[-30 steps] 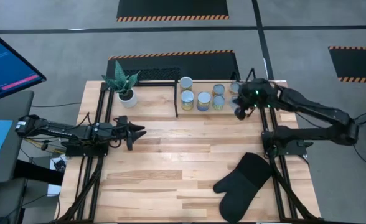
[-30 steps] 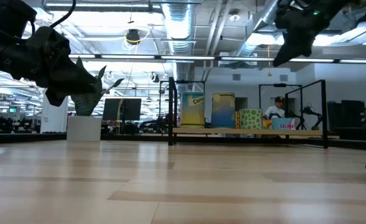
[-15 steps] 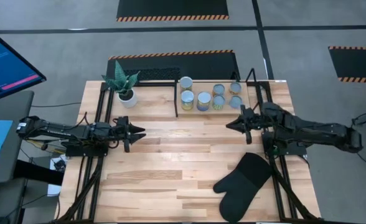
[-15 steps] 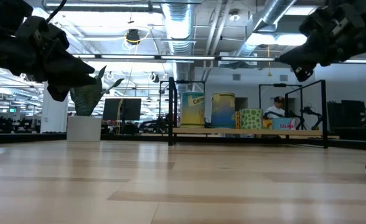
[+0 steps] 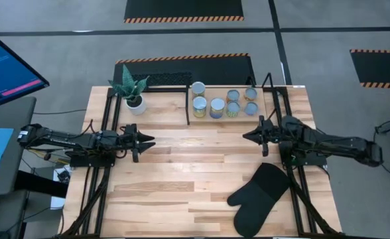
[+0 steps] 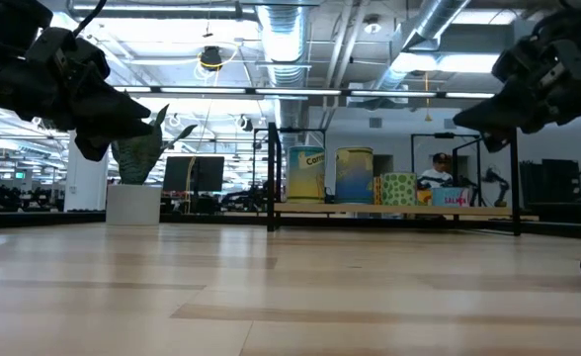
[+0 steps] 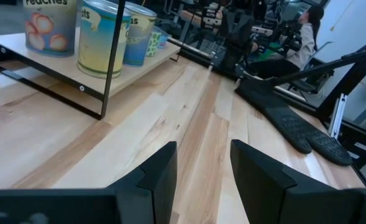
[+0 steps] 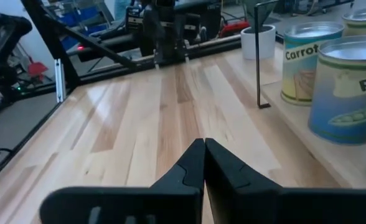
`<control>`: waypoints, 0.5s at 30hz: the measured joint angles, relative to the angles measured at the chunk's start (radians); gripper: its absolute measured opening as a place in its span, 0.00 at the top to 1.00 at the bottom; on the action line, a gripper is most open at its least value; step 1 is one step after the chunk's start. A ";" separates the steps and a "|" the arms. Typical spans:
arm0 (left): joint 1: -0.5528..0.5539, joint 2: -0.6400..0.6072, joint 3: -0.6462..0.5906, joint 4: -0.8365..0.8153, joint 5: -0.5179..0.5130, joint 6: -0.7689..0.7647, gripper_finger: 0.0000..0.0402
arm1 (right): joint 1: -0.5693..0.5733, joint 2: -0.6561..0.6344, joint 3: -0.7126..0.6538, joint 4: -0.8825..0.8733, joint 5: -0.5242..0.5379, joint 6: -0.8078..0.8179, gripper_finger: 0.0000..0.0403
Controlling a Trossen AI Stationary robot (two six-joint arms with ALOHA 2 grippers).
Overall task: Pick and place cans onto a shelf
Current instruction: Return to Home Position
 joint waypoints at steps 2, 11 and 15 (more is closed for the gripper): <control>0.000 0.000 0.000 0.000 0.000 0.000 0.65 | 0.000 -0.015 -0.009 -0.007 0.002 0.000 0.91; 0.000 0.000 0.000 -0.009 0.000 0.001 0.65 | 0.000 -0.084 -0.071 -0.028 0.032 0.026 0.91; -0.002 0.000 0.000 -0.010 0.002 0.019 0.65 | 0.000 -0.103 -0.071 -0.031 0.032 0.022 0.91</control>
